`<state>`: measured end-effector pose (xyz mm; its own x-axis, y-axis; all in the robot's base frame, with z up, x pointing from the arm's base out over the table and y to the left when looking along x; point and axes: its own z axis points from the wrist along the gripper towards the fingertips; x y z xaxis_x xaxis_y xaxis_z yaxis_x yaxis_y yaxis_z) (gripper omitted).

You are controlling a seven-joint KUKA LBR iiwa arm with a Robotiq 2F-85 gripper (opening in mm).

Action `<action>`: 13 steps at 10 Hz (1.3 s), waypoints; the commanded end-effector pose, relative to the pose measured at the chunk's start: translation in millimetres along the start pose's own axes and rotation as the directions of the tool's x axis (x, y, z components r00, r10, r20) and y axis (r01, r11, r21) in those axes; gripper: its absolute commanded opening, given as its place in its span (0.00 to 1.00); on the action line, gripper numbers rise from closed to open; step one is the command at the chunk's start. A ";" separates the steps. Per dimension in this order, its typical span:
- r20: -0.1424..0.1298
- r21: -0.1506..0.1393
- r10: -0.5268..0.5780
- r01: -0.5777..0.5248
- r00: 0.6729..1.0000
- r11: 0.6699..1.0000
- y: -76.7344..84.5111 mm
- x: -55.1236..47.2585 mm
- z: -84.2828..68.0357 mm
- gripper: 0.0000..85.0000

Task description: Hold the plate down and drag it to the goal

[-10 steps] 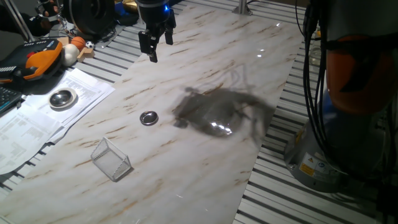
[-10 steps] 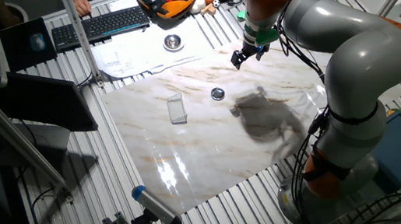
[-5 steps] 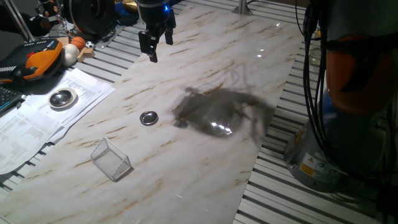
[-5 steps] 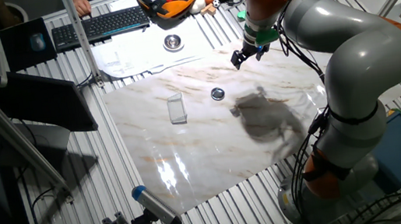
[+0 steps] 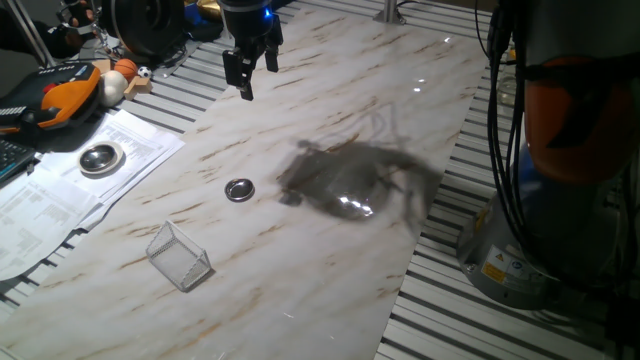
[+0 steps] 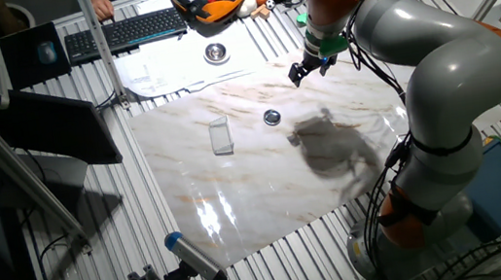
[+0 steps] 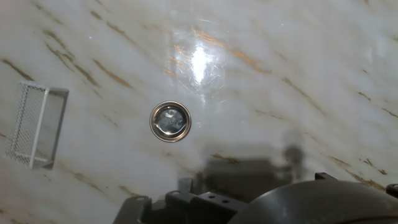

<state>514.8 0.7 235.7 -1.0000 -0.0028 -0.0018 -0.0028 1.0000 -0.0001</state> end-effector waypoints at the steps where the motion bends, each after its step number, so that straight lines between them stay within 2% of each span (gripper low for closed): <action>1: -0.185 0.008 -0.022 0.023 0.983 1.000 0.0 -0.1 -0.3 0.00; 13: -0.180 0.005 -0.030 0.031 0.983 1.000 -0.1 0.1 -0.1 0.00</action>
<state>514.7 0.7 235.8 -0.9833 -0.0330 0.1792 -0.0344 0.9994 -0.0048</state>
